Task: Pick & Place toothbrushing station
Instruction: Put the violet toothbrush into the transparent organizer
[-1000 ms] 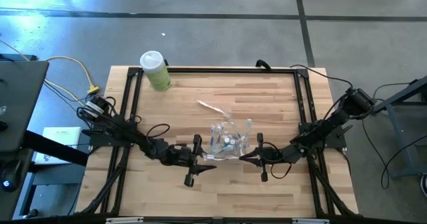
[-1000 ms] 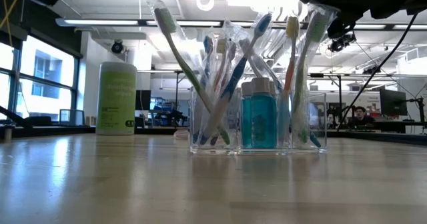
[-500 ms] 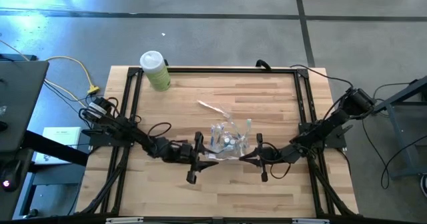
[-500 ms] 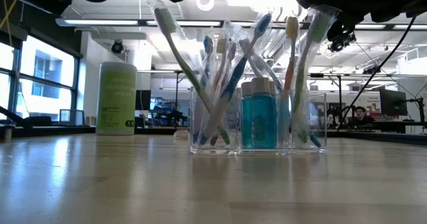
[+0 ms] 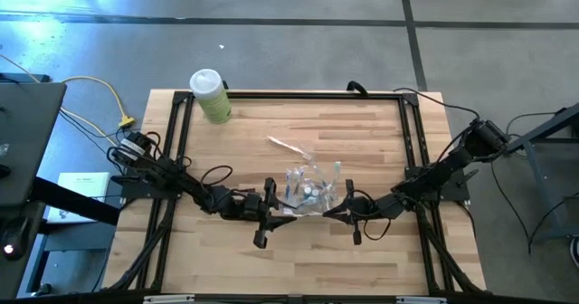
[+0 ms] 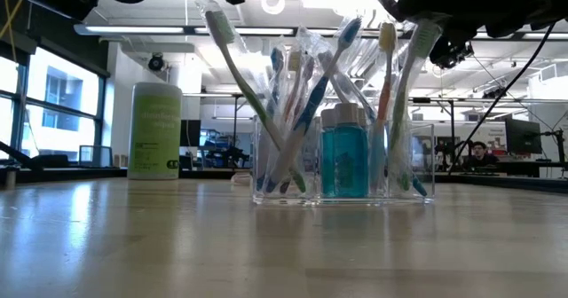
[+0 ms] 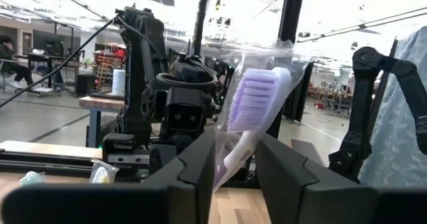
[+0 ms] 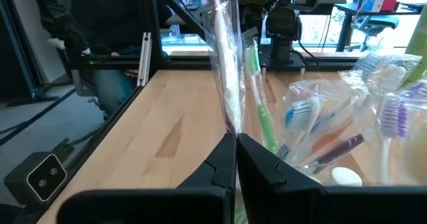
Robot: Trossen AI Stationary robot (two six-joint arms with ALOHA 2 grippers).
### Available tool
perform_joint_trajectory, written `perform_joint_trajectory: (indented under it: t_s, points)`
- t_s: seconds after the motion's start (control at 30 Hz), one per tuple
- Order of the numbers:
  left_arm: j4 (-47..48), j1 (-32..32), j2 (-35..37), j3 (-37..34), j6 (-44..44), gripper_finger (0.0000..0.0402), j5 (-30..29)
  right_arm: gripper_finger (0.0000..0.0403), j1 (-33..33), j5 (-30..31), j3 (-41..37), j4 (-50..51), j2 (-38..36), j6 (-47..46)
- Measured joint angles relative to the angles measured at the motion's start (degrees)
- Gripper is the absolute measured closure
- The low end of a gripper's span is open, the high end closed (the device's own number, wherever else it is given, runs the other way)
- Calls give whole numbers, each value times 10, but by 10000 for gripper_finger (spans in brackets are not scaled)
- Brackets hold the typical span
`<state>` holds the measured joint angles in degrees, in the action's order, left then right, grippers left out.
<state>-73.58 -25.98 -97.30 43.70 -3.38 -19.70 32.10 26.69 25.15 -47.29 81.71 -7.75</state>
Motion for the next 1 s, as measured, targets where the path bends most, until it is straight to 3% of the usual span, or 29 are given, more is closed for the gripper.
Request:
perform_joint_trajectory:
  t_s: [0.3, 0.63, 0.8, 1.0]
  points:
    - [0, 0, 0, 0, 4, 389, -1, 399, 0, -17, 0, 4, 0, -2]
    - [5, 0, 1, 0, -3, 396, -1, 394, 0, -32, 0, 5, 0, 1]
    - [33, 0, 1, 1, -22, 397, 6, 355, 6, -30, 0, 5, 0, 40]
    - [50, -3, 1, 1, -41, 398, 9, 267, 13, -26, 0, 4, 0, 43]
